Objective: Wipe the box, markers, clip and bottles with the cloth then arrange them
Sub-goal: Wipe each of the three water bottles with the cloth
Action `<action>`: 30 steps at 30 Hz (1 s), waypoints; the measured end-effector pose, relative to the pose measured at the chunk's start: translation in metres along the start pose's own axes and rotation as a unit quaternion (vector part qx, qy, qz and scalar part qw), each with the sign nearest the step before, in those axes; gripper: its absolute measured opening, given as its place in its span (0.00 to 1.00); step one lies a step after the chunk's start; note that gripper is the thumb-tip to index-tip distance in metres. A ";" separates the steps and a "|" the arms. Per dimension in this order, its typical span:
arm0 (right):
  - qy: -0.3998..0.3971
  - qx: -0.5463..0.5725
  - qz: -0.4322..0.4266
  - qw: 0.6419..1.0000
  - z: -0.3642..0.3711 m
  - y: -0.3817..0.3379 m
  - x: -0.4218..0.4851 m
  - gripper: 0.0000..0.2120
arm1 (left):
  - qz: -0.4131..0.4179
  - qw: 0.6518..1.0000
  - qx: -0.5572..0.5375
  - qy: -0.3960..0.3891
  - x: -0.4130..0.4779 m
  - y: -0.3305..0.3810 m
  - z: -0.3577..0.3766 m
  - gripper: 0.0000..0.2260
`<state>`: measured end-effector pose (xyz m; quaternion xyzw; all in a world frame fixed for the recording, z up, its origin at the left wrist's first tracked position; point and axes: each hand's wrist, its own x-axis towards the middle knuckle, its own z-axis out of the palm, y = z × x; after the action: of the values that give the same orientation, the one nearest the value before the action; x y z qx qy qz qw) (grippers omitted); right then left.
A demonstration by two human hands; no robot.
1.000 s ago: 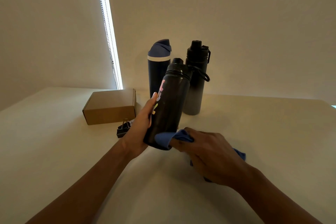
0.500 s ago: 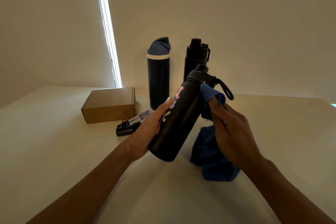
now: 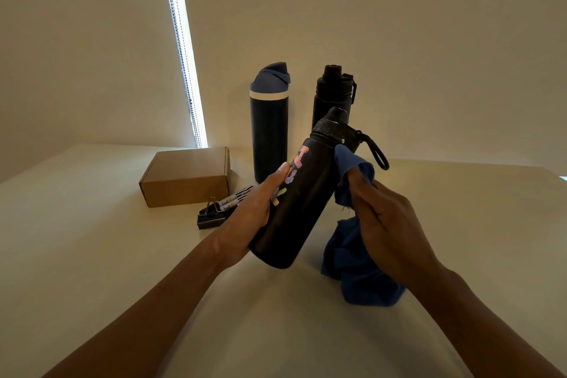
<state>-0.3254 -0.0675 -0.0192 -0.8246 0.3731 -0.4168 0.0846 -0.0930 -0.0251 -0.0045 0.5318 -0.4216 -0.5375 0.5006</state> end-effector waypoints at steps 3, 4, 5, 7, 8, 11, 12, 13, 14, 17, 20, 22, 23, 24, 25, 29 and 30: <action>-0.058 -0.026 -0.035 0.997 0.008 -0.008 -0.005 0.13 | 0.022 0.999 -0.018 0.015 0.000 0.000 0.002 0.20; -0.090 -0.008 -0.037 0.995 0.010 -0.013 -0.006 0.16 | 0.031 0.999 -0.032 0.020 0.001 -0.004 -0.002 0.17; -0.130 0.004 -0.037 0.991 0.013 -0.019 -0.008 0.19 | 0.039 0.998 -0.043 0.028 0.002 -0.004 0.000 0.16; -0.233 -0.046 -0.059 0.970 0.016 -0.031 -0.010 0.20 | 0.052 0.996 -0.055 0.038 0.003 -0.005 0.002 0.22; -0.273 -0.068 -0.071 0.957 0.019 -0.032 -0.011 0.18 | 0.048 0.995 -0.072 0.053 0.005 -0.004 0.002 0.23; -0.302 -0.069 -0.093 0.946 0.022 -0.037 -0.012 0.15 | 0.049 0.990 -0.108 0.072 0.014 -0.004 -0.002 0.13; -0.308 -0.076 -0.098 0.943 0.022 -0.037 -0.013 0.16 | 0.045 0.990 -0.115 0.074 0.016 -0.005 -0.003 0.13; -0.314 -0.077 -0.095 0.941 0.021 -0.036 -0.013 0.17 | 0.045 0.988 -0.119 0.084 0.017 -0.004 -0.003 0.13; -0.316 -0.077 -0.095 0.941 0.021 -0.034 -0.013 0.17 | 0.049 0.987 -0.114 0.102 0.016 -0.006 -0.006 0.15; -0.300 -0.071 -0.116 0.944 0.017 -0.033 -0.012 0.18 | 0.048 0.986 -0.110 0.114 0.016 -0.006 -0.006 0.22; -0.308 -0.057 -0.124 0.942 0.013 -0.035 -0.013 0.20 | 0.040 0.984 -0.137 0.109 0.011 -0.006 -0.001 0.30; -0.303 -0.049 -0.130 0.943 0.012 -0.034 -0.013 0.20 | 0.037 0.981 -0.152 0.115 0.013 -0.008 -0.003 0.35; -0.298 -0.035 -0.121 0.946 0.010 -0.034 -0.011 0.18 | 0.047 0.983 -0.133 0.121 0.012 -0.009 -0.004 0.33; -0.300 -0.027 -0.107 0.948 0.008 -0.035 -0.011 0.18 | 0.057 0.986 -0.104 0.114 0.008 -0.008 -0.004 0.34; -0.283 -0.037 -0.103 0.953 0.007 -0.034 -0.010 0.19 | 0.067 0.989 -0.072 0.107 0.003 -0.007 -0.003 0.34; -0.132 -0.068 -0.116 0.982 0.000 -0.030 -0.006 0.24 | 0.082 0.994 -0.008 0.072 -0.002 -0.007 0.003 0.30; -0.109 -0.056 -0.102 0.987 -0.001 -0.026 -0.006 0.24 | 0.077 0.995 -0.017 0.064 -0.002 -0.005 0.005 0.27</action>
<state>-0.3145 -0.0443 -0.0103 -0.9020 0.2988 -0.3097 0.0354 -0.0990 -0.0232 -0.0092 0.5223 -0.4192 -0.4693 0.5755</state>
